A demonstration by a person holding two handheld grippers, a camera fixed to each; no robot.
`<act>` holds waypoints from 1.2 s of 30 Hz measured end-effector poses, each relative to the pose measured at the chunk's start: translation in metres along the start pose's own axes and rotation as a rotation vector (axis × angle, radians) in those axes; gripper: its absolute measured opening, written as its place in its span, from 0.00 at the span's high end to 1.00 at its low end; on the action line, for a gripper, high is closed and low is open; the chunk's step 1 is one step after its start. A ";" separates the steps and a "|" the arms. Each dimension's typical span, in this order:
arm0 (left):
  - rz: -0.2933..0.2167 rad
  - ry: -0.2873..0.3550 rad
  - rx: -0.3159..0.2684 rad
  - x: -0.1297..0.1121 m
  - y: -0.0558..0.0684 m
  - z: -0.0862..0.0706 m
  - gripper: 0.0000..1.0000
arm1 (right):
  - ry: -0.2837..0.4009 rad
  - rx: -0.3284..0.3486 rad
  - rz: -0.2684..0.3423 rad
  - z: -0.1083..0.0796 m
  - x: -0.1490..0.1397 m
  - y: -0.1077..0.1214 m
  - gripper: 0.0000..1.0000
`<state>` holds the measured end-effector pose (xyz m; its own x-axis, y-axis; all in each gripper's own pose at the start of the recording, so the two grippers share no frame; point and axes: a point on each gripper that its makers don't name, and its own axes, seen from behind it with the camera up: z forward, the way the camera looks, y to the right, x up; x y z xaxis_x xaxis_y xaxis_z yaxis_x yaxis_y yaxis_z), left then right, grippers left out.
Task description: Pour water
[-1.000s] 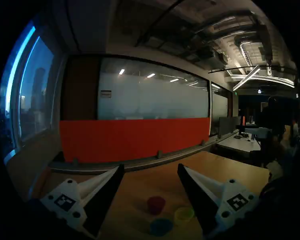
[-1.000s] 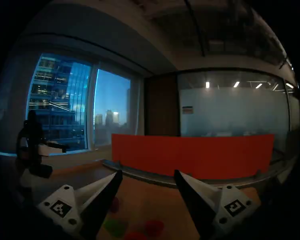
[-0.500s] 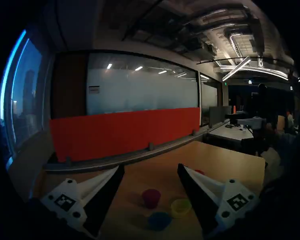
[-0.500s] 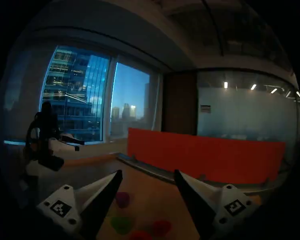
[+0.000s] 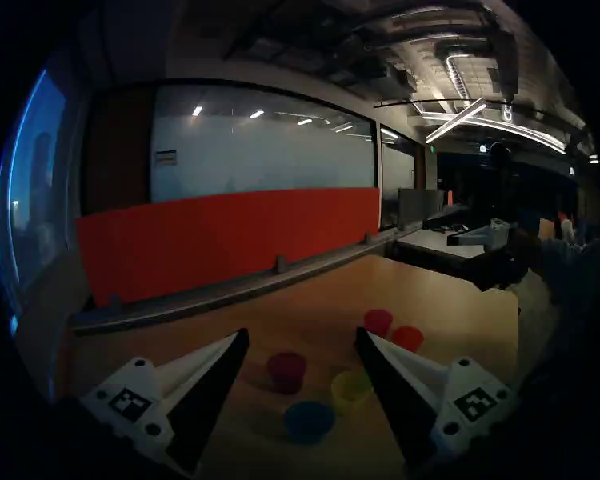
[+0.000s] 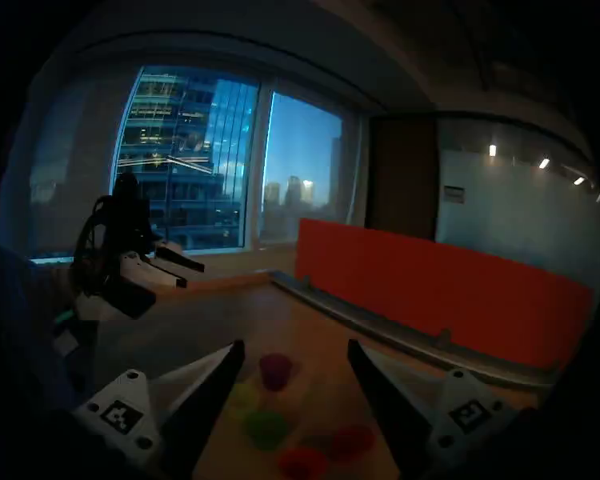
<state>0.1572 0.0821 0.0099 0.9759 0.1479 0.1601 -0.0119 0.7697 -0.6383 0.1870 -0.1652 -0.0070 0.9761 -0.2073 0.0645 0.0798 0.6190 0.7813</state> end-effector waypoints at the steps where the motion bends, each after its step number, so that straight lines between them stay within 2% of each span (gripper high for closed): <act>1: 0.005 -0.008 -0.006 -0.004 0.001 0.001 0.01 | -0.012 0.010 -0.001 0.003 -0.004 -0.002 0.00; 9: 0.041 -0.072 -0.037 -0.039 0.008 0.011 0.01 | -0.112 0.087 -0.022 0.022 -0.043 -0.014 0.00; 26: 0.030 -0.235 -0.090 -0.121 0.014 0.030 0.01 | -0.299 0.182 -0.086 0.058 -0.126 -0.026 0.00; 36: 0.026 -0.327 -0.120 -0.163 0.017 0.035 0.01 | -0.378 0.223 -0.086 0.069 -0.165 -0.030 0.00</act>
<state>-0.0098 0.0930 -0.0003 0.8543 0.3721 0.3630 0.0090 0.6876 -0.7261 0.0098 -0.2014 0.0015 0.8223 -0.5387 0.1833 0.0717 0.4178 0.9057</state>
